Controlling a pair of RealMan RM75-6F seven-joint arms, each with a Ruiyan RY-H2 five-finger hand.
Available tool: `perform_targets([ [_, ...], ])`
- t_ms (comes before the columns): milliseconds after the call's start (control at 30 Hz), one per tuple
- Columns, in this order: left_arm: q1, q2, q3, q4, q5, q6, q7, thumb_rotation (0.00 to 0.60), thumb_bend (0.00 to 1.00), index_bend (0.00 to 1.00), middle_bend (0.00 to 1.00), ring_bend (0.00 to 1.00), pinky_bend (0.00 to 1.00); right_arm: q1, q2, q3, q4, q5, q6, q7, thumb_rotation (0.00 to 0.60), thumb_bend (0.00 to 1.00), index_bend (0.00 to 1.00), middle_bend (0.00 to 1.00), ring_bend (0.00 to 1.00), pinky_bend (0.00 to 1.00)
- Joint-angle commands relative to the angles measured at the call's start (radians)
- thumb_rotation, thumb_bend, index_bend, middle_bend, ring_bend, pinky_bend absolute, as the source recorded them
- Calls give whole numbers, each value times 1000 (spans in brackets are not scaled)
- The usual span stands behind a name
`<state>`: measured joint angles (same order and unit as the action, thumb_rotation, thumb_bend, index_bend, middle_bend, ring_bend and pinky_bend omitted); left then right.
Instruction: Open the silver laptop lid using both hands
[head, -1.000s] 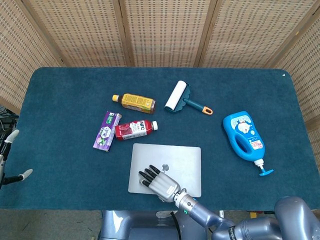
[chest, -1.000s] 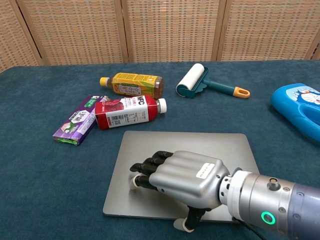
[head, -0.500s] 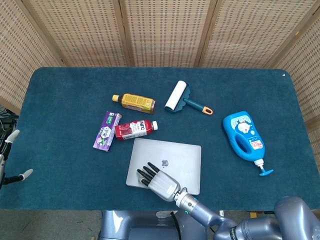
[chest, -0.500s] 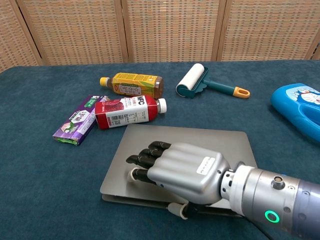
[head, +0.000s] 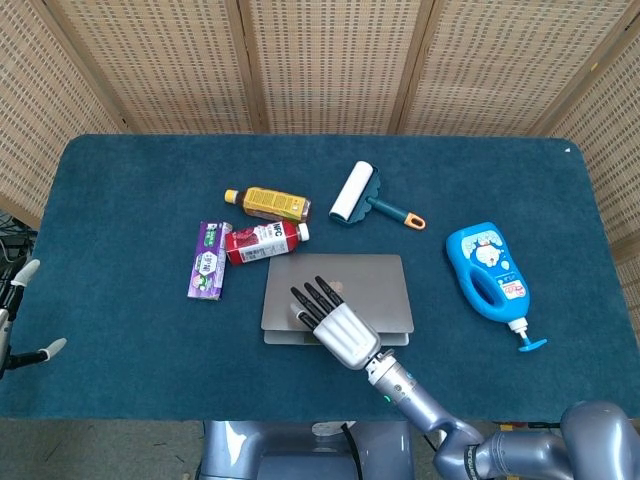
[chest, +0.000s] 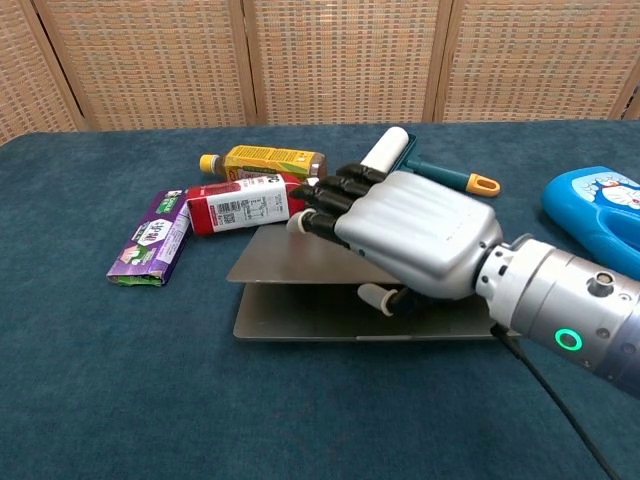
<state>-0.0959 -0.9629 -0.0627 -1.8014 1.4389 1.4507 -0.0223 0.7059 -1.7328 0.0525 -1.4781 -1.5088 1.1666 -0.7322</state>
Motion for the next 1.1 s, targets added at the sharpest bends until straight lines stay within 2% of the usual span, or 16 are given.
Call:
perform_targets([
  [33, 0, 0, 0, 0, -1, -1, 0, 600, 0, 0, 0, 0, 0, -20, -12, 29, 41, -15, 60, -7, 600, 572, 150, 102, 3, 0],
  [167, -1, 1, 0, -1, -2, -2, 0, 600, 0, 0, 0, 0, 0, -28, -38, 61, 113, -32, 113, 11, 600, 571, 179, 126, 31, 0],
  [333, -3, 0, 1, -1, -1, -6, 1, 600, 0, 0, 0, 0, 0, -16, -5, 94, 102, 62, 11, 45, 600, 567, 252, 131, 35, 0],
  [433, -4, 0, 2, -2, 0, -8, 4, 600, 0, 0, 0, 0, 0, -3, 16, 106, 84, 121, -56, 35, 600, 555, 252, 131, 35, 0],
  [633, -5, -2, 3, 0, -1, -9, 5, 600, 0, 0, 0, 0, 0, 11, 0, 131, 105, 147, -62, 36, 600, 534, 283, 159, 45, 0],
  [733, -9, -6, 3, 4, 0, -15, 8, 600, 0, 0, 0, 0, 0, 17, 0, 138, 108, 142, -55, 45, 600, 574, 299, 165, 49, 0],
  [867, -22, -18, 6, 15, 15, -29, 16, 600, 0, 0, 0, 0, 0, 22, 6, 144, 107, 142, -54, 59, 600, 675, 316, 176, 55, 0],
  [1100, -100, -58, 25, 81, 118, -116, 53, 600, 0, 0, 0, 0, 0, 34, 18, 143, 100, 145, -69, 77, 600, 748, 329, 185, 55, 0],
])
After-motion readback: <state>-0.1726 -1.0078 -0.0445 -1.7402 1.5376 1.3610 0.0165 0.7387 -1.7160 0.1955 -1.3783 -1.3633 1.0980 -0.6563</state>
